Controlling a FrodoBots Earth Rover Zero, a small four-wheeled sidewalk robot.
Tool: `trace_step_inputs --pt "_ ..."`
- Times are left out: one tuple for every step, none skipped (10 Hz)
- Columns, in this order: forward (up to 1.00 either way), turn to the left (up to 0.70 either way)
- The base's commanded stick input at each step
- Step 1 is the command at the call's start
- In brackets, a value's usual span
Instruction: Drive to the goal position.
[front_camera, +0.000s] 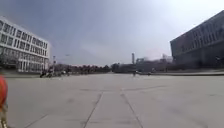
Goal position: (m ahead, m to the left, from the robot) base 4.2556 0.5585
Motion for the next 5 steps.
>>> trace_step_inputs --pt "1.00 0.00" --pt "1.00 0.00" --pt "1.00 0.00" --pt "1.00 0.00" --pt "1.00 0.00"
